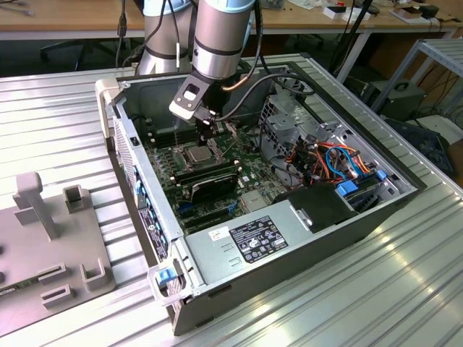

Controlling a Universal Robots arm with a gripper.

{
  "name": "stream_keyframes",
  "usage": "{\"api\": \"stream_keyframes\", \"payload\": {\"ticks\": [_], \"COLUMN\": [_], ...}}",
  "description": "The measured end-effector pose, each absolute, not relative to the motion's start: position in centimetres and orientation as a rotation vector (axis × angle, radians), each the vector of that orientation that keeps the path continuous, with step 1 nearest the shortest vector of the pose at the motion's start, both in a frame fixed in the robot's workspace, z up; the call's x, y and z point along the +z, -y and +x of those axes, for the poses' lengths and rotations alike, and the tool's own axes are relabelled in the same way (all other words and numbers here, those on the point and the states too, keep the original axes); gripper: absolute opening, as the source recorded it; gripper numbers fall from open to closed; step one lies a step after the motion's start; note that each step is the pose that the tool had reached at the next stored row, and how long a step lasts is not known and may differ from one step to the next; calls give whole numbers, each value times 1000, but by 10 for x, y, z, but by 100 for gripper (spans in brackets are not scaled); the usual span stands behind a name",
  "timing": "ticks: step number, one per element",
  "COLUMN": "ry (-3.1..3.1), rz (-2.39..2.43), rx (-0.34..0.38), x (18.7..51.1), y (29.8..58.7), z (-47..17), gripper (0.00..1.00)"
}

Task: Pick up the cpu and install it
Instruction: 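Close the cpu cover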

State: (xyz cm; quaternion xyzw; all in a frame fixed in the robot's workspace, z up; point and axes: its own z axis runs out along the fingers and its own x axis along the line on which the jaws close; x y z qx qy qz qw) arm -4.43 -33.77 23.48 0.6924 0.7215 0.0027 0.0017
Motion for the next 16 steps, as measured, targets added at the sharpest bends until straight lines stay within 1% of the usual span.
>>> {"api": "stream_keyframes", "payload": {"ticks": [16], "ry": [-2264], "rz": [2173], "rx": [9], "x": [240], "y": [338], "z": [-44], "gripper": [11]}}
